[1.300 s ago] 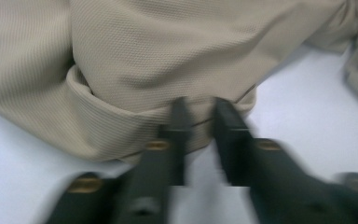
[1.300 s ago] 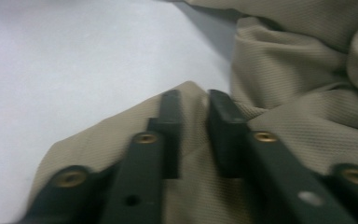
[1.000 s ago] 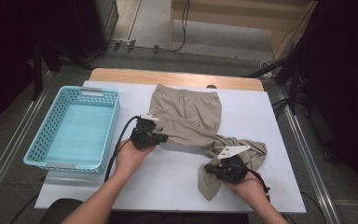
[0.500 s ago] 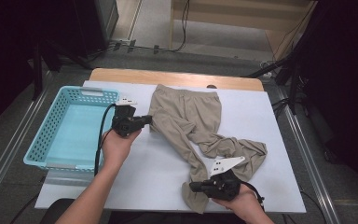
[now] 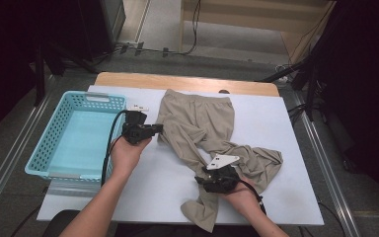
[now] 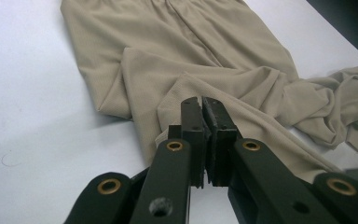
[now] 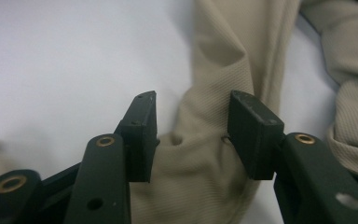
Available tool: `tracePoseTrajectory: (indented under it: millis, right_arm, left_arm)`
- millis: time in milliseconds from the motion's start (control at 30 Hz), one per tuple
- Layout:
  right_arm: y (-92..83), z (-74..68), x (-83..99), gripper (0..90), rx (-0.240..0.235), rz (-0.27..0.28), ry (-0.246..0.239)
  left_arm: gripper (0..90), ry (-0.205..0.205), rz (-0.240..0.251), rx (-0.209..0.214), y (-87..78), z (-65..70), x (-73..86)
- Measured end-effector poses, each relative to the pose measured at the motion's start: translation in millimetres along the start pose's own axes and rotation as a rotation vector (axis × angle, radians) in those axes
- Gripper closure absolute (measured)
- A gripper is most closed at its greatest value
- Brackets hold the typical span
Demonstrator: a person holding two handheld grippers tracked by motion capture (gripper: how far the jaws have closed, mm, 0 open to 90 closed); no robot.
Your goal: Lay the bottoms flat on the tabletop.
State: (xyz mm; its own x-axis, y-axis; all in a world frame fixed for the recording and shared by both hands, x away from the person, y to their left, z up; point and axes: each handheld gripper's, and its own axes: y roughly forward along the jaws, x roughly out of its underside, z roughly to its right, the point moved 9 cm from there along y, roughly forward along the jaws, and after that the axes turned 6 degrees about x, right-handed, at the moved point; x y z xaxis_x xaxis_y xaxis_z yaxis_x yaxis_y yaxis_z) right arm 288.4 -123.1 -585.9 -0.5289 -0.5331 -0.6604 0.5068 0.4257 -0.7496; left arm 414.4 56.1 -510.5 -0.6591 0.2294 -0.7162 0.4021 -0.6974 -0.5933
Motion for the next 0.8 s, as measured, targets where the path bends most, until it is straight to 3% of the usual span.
tracePoseTrajectory:
  millis: [67, 133, 200, 333, 400, 467, 533, 600, 700, 800]
  right_arm:
    - [2.3, 3.9, -1.7, 68.8, 0.035, 0.033, -0.003]
    - [-1.3, 3.3, -2.9, 82.8, -0.01, -0.006, 0.048]
    - [-9.6, -2.0, -6.8, 84.5, -0.076, -0.005, 0.082]
    - [-39.6, -14.2, -21.7, 84.8, -0.201, 0.067, 0.109]
    - [-55.8, -14.7, -25.8, 84.8, -0.229, 0.1, 0.113]
    - [-63.4, -6.8, -25.1, 84.6, -0.203, 0.12, 0.119]
    - [-64.2, 9.7, -20.1, 84.4, -0.125, 0.118, 0.127]
    - [-59.7, 26.2, -14.7, 83.1, -0.088, 0.104, 0.165]
    - [-52.3, 45.0, -10.2, 70.9, 0.002, 0.09, 0.178]
    - [-52.1, 43.3, -14.4, 68.2, -0.013, 0.118, 0.172]
  left_arm:
    - [88.0, 0.0, 0.0, 0.0, -0.6, -0.7, -0.3]
    - [88.0, -0.002, 0.008, -0.002, -2.5, -1.5, -1.8]
    - [88.0, 0.001, 0.025, -0.005, -6.8, -0.7, -5.5]
    - [88.1, 0.022, 0.052, -0.022, -14.4, 0.3, -12.0]
    - [88.1, 0.026, 0.054, -0.034, -15.2, -2.0, -13.8]
    - [88.1, 0.025, 0.047, -0.033, -13.1, -3.9, -15.0]
    - [88.1, 0.031, 0.026, -0.034, -6.4, -4.2, -13.6]
    - [88.1, 0.039, 0.01, -0.038, -1.8, -3.7, -11.6]
    - [88.0, 0.038, -0.008, -0.036, 1.4, -3.6, -8.8]
    - [87.4, 0.031, -0.015, -0.034, 2.3, -4.3, -7.3]
